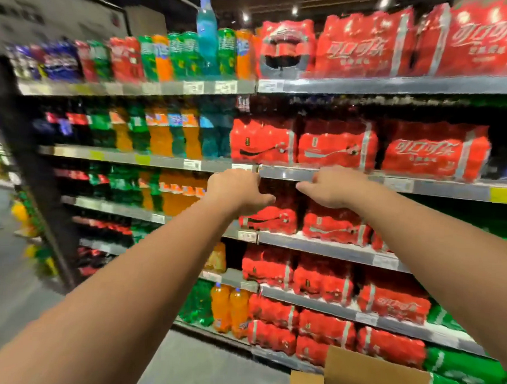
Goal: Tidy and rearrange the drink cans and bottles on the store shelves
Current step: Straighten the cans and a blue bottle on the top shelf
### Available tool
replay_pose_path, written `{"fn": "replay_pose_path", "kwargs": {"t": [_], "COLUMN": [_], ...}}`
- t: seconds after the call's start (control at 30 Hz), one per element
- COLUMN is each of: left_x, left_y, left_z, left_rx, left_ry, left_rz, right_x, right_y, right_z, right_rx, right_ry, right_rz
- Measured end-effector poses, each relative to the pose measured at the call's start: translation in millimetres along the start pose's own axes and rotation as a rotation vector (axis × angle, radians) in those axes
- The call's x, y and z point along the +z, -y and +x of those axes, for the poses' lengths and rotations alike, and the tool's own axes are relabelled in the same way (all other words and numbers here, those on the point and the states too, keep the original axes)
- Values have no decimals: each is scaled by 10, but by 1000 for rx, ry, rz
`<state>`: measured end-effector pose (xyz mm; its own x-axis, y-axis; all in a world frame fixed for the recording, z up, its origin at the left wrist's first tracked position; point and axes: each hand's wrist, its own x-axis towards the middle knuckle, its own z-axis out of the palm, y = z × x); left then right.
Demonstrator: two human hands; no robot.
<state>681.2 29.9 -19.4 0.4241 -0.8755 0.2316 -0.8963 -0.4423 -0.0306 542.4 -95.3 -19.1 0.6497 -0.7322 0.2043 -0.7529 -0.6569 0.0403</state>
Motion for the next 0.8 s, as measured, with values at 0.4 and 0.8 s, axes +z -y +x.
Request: {"fn": "replay_pose_path", "kwargs": {"t": [0.4,0.8], "left_x": [117,236], "left_y": [1049,1750], "left_z": [200,223], "left_rx": [-380,-588], "left_ry": [35,46], "left_rz": [125,168], "right_x": [224,371], "right_y": [1144,2003], "right_z": [1199,1699], "right_rx": [-409,-622], "right_ry": [9,55], "right_rz": [19,102]}}
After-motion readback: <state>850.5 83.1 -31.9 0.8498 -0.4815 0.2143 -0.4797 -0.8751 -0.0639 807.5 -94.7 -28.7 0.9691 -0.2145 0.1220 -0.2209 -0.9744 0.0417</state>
